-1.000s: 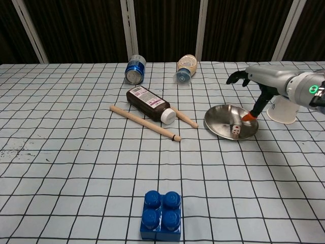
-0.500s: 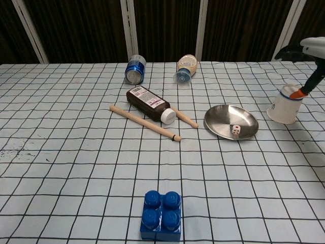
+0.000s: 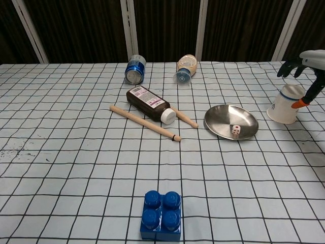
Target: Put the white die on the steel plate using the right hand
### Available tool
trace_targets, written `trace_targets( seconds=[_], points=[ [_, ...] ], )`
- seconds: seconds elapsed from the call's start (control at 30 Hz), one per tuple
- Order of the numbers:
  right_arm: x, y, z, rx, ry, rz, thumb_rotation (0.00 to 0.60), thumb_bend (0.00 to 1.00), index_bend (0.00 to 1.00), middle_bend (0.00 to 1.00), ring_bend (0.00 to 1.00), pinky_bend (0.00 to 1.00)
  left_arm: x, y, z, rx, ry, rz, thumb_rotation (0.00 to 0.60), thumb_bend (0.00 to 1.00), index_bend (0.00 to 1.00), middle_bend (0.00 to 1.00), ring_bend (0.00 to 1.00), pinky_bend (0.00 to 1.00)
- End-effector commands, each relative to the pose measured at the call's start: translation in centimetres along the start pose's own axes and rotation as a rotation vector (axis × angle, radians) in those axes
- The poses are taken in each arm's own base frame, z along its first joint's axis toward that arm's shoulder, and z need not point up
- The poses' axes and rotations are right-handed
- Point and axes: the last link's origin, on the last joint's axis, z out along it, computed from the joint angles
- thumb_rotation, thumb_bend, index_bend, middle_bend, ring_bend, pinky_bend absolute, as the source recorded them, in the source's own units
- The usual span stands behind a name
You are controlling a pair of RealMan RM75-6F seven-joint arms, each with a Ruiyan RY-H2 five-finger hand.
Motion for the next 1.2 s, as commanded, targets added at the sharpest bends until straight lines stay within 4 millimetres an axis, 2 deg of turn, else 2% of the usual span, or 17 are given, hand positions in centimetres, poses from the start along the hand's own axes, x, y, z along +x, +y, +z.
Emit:
trace_targets(
  seconds=[0.03, 0.37, 0.77, 1.2],
  points=[
    [-0.2, -0.1, 0.5, -0.002, -0.003, 0.0, 0.6, 0.08, 0.28, 0.25, 0.24, 0.0, 0.0, 0.0, 0.0, 0.002, 0.0, 0.001, 0.6, 0.64, 0.21, 0.0, 0.0, 0.12],
    [-0.4, 0.6, 1.1, -0.017, -0.004, -0.01, 0.6, 0.22, 0.37, 0.3, 0.24, 0.0, -0.1, 0.0, 0.1, 0.005, -0.003, 0.01, 0.6, 0.64, 0.22, 0.0, 0.0, 0.12],
    [-0.3, 1.7, 1.2, -0.038, -0.008, -0.018, 0.6, 0.29, 0.43, 0.37, 0.24, 0.0, -0.3, 0.1, 0.1, 0.007, -0.008, 0.018, 0.6, 0.63, 0.22, 0.0, 0.0, 0.12],
    [-0.1, 1.6, 1.0, -0.026, -0.001, -0.024, 0.6, 0.36, 0.46, 0.46, 0.26, 0.0, -0.5, 0.1, 0.2, 0.008, -0.013, 0.022, 0.6, 0.63, 0.22, 0.0, 0.0, 0.12]
  ],
)
